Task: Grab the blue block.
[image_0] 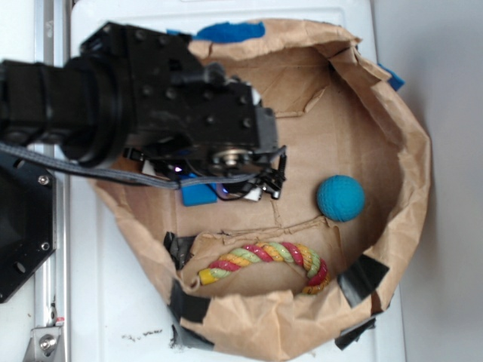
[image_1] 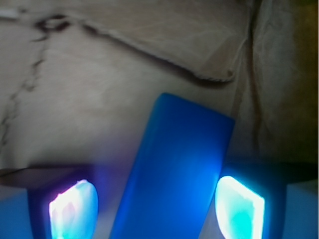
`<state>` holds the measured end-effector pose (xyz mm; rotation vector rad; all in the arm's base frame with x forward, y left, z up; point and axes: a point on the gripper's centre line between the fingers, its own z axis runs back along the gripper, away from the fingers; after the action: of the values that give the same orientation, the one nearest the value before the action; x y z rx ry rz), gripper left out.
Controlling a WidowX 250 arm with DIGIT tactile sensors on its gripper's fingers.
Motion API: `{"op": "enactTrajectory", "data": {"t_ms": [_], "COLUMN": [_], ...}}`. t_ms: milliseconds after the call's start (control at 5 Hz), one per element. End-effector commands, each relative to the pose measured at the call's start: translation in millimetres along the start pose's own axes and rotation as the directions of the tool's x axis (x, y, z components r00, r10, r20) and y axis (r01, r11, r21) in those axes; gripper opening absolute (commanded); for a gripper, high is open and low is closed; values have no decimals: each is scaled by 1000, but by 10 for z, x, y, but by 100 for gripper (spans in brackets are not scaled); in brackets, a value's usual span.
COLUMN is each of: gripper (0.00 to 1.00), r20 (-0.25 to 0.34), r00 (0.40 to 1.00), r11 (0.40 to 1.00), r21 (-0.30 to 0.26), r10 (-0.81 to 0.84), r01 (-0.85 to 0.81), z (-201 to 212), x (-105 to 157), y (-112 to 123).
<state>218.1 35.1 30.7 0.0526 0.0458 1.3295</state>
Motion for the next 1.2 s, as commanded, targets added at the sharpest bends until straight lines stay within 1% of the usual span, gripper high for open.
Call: {"op": "enactTrajectory", "data": {"t_ms": [0, 200, 400, 600, 800, 1000], "gripper": [100, 100, 100, 100, 100, 100], "r20": [27, -5, -41, -34, -32, -66], "r00": [1000, 1000, 999, 996, 995, 993], "r11": [1000, 1000, 1000, 996, 995, 996], "r21": [-17, -19, -3, -29, -52, 1], "r10": [-14, -18, -24, -81, -90, -93], "r01": [15, 17, 24, 80, 88, 94], "z": [-6, -63, -121, -163, -186, -230], "x": [-14, -36, -119, -228, -219, -121], "y": [160, 170, 272, 319, 214, 68]}}
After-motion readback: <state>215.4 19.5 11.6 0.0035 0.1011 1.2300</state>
